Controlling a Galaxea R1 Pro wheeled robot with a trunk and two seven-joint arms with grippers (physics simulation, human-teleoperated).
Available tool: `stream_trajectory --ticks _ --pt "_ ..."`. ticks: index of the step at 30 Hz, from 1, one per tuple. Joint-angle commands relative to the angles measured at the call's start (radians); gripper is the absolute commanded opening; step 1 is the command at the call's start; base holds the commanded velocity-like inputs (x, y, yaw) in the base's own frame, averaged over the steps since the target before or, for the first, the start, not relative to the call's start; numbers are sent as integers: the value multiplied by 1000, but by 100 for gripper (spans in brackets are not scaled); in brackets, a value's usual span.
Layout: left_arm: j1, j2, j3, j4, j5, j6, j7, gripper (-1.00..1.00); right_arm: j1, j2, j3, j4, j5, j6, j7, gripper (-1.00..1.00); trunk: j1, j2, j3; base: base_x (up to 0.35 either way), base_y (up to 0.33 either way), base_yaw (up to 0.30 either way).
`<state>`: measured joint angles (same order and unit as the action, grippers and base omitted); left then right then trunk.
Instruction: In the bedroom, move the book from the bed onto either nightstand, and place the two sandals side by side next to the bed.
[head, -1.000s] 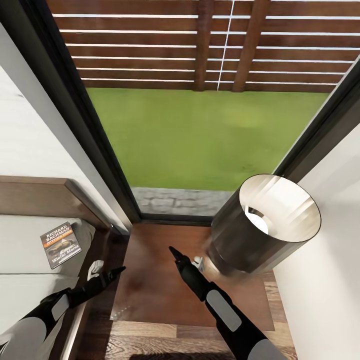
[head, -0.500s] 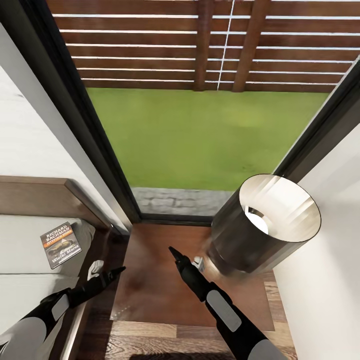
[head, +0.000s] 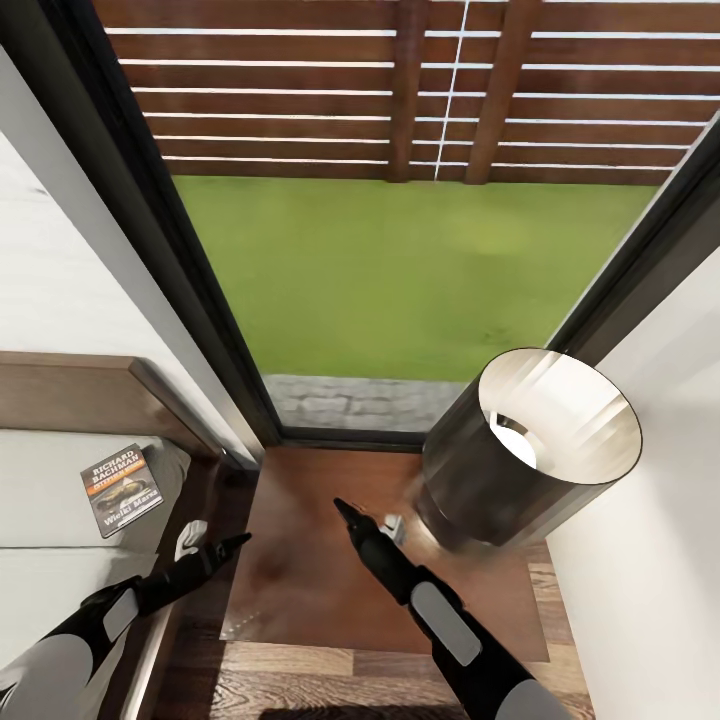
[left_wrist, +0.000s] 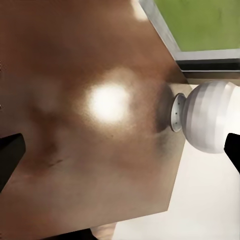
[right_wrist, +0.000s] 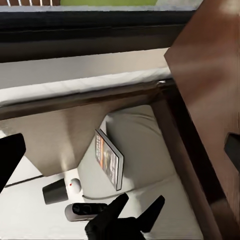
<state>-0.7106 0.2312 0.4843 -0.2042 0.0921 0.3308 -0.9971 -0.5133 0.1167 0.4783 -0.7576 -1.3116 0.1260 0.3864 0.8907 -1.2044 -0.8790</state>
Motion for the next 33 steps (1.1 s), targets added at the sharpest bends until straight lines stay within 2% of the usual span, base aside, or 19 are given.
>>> stream_trajectory --ticks 1,2,3,4,5,6,7,8,9,10,11,13,16,19,24,33 --pt "0 0 -3 0 9 10 -1 100 -1 0 23 1 18 6 1 100 0 0 -1 0 0 0" --pt "0 0 -3 0 9 10 0 100 -1 0 37 1 36 6 0 100 0 0 -1 0 0 0" --pt "0 0 -3 0 9 10 2 100 0 -1 68 1 84 7 -2 100 0 0 -1 0 0 0" --pt "-1 0 -3 0 8 9 3 100 0 -1 83 1 113 7 -2 100 0 0 -1 0 0 0" --pt "0 0 -4 -1 8 8 5 100 0 -1 118 1 215 17 -3 100 0 0 -1 0 0 0" --pt "0 0 -4 -2 8 8 6 100 -1 -1 131 0 290 35 -4 100 0 0 -1 0 0 0" --pt "0 1 -4 -3 8 7 6 100 -1 -2 135 0 326 48 -4 100 0 0 -1 0 0 0" --pt "0 1 -5 -4 8 6 7 100 -1 -2 142 -1 391 83 -3 100 0 0 -1 0 0 0" --pt "0 2 -7 -5 8 5 7 100 -1 -2 144 -1 419 105 -3 100 0 0 -1 0 0 0" --pt "0 4 -17 -7 8 2 6 100 -1 -2 148 -2 479 189 -1 100 0 0 -1 0 0 0" --pt "0 6 -28 -8 8 0 6 100 -1 -3 149 -3 502 252 2 100 0 0 -1 0 0 0" --pt "0 8 -44 -8 8 -2 6 100 -1 -3 149 -3 521 326 4 100 0 0 -1 0 0 0" --pt "-1 9 -56 -9 8 -5 6 100 -1 -4 150 -3 534 381 6 100 0 0 -1 0 0 0" --pt "0 9 -60 -9 8 -5 6 100 -1 -4 151 -14 536 393 7 100 0 0 -1 0 0 0" --pt "-1 8 -64 -9 8 -6 6 100 0 -5 159 -123 540 398 5 100 0 0 -1 0 0 0" --pt "-1 8 -64 -9 8 -6 6 100 0 -5 160 -138 543 399 5 100 0 0 0 0 0 1"
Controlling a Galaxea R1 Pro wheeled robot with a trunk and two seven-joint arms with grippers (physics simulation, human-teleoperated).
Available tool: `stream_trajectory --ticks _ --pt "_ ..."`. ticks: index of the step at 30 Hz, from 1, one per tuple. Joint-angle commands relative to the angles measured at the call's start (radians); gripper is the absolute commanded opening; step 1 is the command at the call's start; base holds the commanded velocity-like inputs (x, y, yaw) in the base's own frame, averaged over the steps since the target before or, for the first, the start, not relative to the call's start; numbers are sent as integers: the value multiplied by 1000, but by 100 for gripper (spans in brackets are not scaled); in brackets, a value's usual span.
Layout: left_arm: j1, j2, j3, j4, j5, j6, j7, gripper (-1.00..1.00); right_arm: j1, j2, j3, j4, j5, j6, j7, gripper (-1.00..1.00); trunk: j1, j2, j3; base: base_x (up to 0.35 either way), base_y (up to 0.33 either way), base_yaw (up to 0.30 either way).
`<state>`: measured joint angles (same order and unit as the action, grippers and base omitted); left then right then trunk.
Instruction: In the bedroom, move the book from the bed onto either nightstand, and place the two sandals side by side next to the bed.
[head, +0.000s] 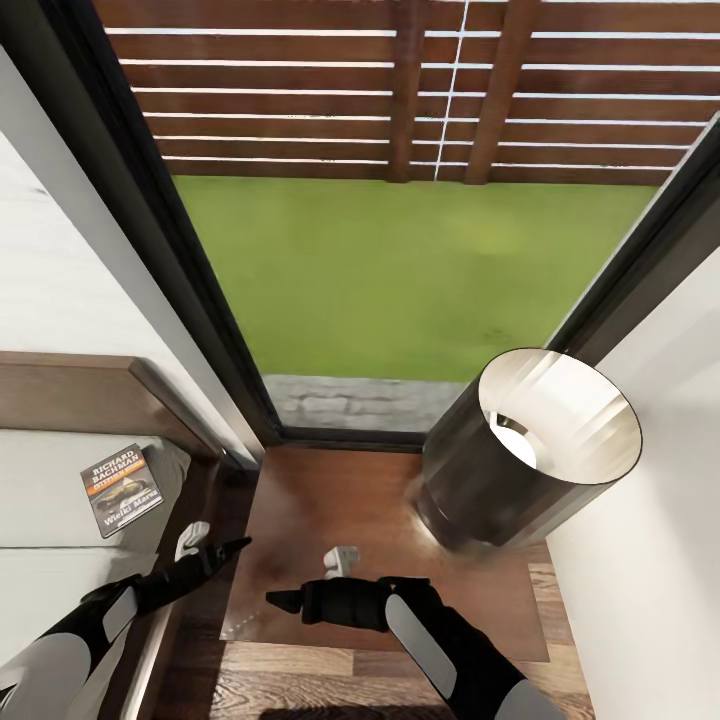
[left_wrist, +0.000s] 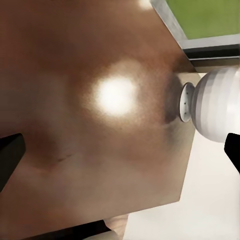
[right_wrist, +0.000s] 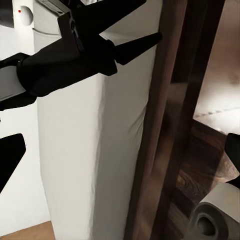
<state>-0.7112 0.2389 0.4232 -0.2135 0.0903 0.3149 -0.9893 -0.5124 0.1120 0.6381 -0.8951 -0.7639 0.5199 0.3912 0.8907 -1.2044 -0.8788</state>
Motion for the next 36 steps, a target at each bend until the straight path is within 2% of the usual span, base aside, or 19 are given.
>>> stream_trajectory --ticks 1,8,31,36 --pt "0 0 -3 0 9 10 -2 100 0 0 0 0 -5 5 0 100 0 0 0 0 0 21" --pt "0 -1 -3 0 9 10 -2 100 -1 0 0 -4 -5 5 0 100 0 0 4 0 0 155" --pt "1 -4 -3 0 9 10 -2 100 0 0 1 -6 -4 5 1 100 0 0 18 0 0 240" --pt "0 -4 -2 1 9 10 -2 100 -1 0 0 -7 -5 5 1 100 0 0 18 0 7 98"
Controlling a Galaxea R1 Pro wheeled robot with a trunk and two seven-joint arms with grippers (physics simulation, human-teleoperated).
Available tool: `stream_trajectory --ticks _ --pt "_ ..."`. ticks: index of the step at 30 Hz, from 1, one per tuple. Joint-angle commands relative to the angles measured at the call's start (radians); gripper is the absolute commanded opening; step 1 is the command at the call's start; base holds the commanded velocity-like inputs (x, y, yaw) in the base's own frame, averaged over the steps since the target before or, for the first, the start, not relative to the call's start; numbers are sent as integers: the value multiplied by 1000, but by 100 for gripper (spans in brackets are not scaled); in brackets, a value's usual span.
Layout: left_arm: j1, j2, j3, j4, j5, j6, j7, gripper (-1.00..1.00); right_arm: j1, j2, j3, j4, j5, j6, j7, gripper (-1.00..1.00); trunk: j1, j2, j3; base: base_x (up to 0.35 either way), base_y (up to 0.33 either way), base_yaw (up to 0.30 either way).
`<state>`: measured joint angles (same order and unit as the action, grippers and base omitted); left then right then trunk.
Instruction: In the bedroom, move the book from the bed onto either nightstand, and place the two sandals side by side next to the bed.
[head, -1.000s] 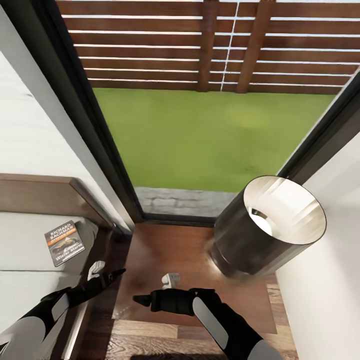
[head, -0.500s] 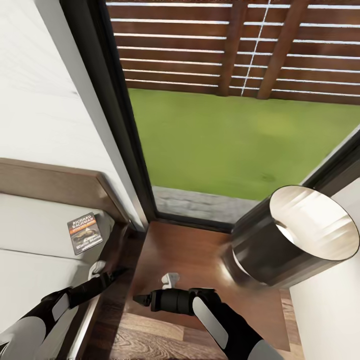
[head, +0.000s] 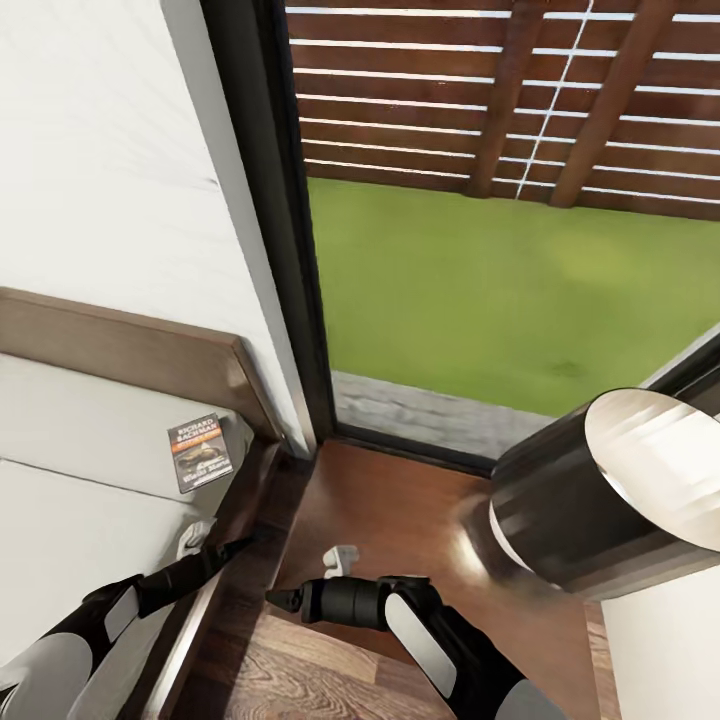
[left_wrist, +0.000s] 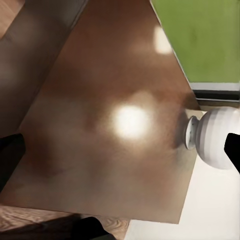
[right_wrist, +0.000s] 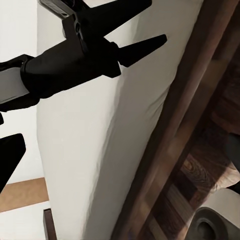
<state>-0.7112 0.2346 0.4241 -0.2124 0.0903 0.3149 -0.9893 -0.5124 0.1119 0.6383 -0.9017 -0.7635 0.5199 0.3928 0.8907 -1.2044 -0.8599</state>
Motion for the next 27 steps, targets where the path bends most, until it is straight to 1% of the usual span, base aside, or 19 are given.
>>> stream_trajectory --ticks 1,6,15,18,27 --pt "0 0 -3 0 9 10 -2 100 0 0 0 0 -5 5 0 100 0 0 -1 0 71 28" --pt "0 1 -2 2 10 10 -1 100 -1 0 0 0 -5 5 0 100 0 0 -1 -29 142 9" --pt "0 1 -2 2 11 10 -1 100 0 0 0 0 -5 5 0 100 0 0 -1 -5 18 9" --pt "0 1 -2 2 11 10 -1 100 0 0 0 0 -5 5 0 100 0 0 -1 0 1 140" --pt "1 0 -2 2 10 10 -1 100 0 0 0 0 -5 5 0 100 0 0 -1 0 0 222"
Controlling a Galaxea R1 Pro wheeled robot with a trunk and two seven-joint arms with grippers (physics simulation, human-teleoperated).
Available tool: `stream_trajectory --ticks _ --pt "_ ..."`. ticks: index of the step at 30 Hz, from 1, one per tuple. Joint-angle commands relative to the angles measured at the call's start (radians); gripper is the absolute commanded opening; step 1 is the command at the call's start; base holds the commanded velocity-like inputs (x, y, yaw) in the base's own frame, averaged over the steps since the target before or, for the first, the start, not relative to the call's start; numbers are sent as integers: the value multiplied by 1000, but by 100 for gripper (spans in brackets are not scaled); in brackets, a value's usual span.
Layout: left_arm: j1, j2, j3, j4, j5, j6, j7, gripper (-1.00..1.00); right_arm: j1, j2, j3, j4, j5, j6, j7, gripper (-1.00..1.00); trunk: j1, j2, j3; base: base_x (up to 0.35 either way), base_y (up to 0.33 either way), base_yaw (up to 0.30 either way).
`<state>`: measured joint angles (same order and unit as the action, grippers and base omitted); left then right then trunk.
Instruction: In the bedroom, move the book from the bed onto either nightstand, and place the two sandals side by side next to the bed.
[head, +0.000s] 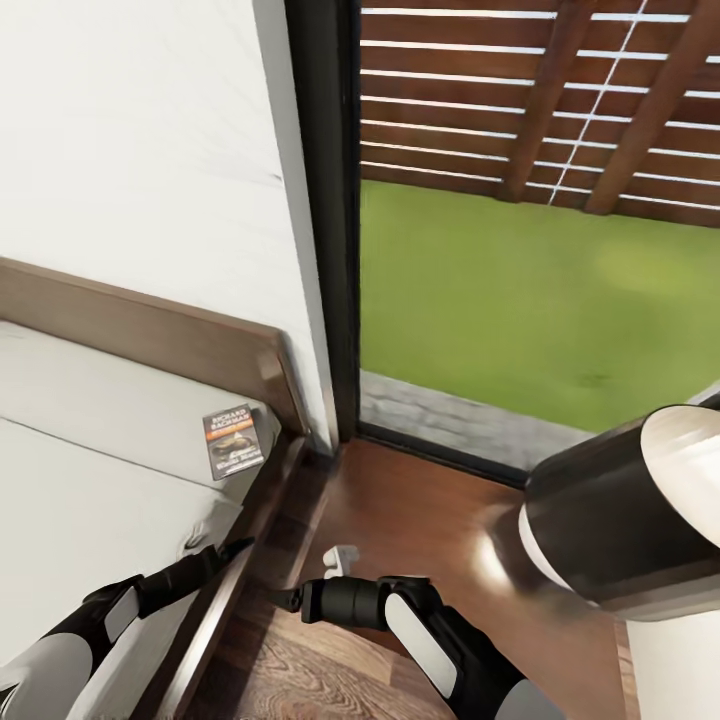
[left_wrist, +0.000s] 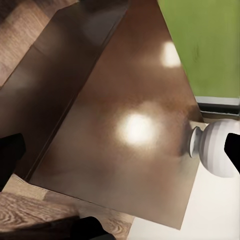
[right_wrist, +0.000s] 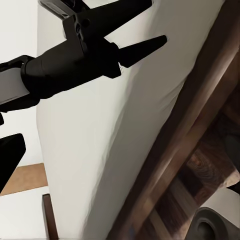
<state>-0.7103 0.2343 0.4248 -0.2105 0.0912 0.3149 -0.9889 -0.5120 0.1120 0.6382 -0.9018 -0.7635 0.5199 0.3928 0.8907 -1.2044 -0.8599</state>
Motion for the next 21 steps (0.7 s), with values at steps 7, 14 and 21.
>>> stream_trajectory --ticks 7,14,21 --pt "-1 0 -3 0 10 10 -2 100 0 0 0 0 -5 5 0 100 0 0 -1 0 0 221" --pt "-1 0 -3 0 10 10 -2 100 -1 0 0 0 -5 5 0 100 0 0 -1 0 22 146" --pt "-1 0 -3 0 9 11 -2 100 -1 0 0 0 -5 5 0 100 0 0 -1 0 125 15"
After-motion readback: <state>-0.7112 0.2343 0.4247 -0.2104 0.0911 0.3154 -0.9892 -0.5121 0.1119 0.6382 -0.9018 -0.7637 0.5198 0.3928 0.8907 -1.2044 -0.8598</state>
